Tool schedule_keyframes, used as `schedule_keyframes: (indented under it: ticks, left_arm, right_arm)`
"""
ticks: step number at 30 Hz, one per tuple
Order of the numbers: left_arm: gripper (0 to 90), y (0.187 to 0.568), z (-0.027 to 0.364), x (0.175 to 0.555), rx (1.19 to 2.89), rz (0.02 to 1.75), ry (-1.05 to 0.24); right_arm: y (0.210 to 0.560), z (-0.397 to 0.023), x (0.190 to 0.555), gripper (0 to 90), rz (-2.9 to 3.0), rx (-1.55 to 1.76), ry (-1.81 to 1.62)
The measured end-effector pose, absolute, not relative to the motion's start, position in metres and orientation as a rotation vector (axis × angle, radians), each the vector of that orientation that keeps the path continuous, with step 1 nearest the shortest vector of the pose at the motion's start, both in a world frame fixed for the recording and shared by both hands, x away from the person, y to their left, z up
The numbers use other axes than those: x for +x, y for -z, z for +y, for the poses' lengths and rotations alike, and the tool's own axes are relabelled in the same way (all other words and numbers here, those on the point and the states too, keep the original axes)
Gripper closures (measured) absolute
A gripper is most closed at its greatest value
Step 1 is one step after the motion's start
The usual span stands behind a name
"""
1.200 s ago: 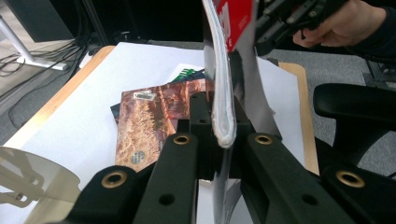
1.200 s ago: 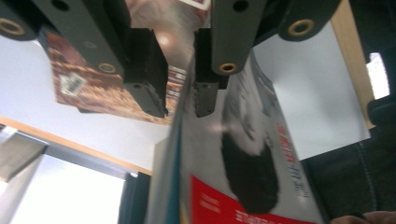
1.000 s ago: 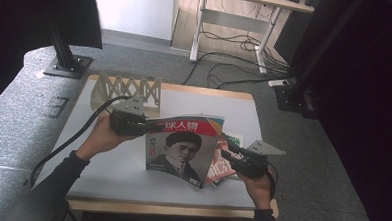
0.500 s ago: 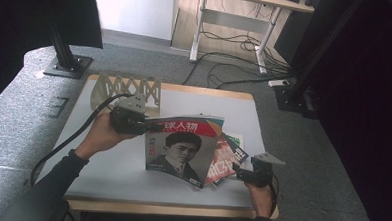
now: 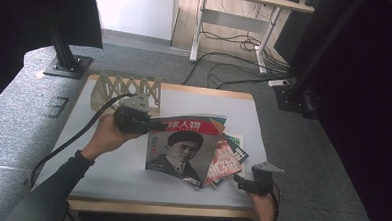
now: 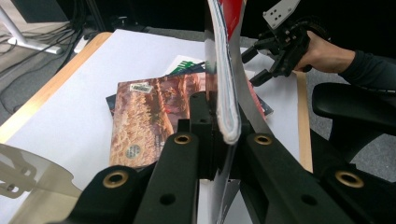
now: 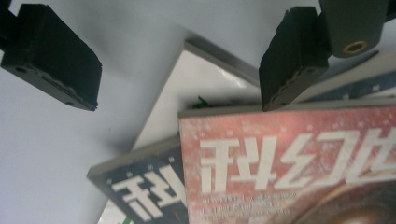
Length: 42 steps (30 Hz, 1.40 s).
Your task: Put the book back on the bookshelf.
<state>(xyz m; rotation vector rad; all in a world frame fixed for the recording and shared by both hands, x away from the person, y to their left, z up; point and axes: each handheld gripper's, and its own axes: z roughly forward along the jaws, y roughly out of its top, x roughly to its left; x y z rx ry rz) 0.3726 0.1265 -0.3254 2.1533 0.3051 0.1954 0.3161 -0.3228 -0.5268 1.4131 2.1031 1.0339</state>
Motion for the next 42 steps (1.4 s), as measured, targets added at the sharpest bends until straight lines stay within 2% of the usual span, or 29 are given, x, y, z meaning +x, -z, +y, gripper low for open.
schedule_keyframes:
  ticks: [6,13,22,42]
  left_arm:
    - [86.8,0.321,0.130,0.377,2.140,0.392,-0.192]
    - [86.9,0.311,0.141,0.375,2.120,0.432,-0.193]
    - [86.9,0.294,0.159,0.370,2.092,0.491,-0.209]
    - [86.8,0.255,0.215,0.355,2.030,0.638,-0.376]
  right_arm:
    - [0.535,-0.324,0.317,9.5,2.143,1.402,-1.014]
    - [0.540,-0.315,0.319,0.2,2.148,1.356,-0.970]
    - [0.541,-0.314,0.319,0.0,2.138,1.357,-0.974]
    - [0.542,-0.314,0.318,0.0,2.130,1.356,-0.980]
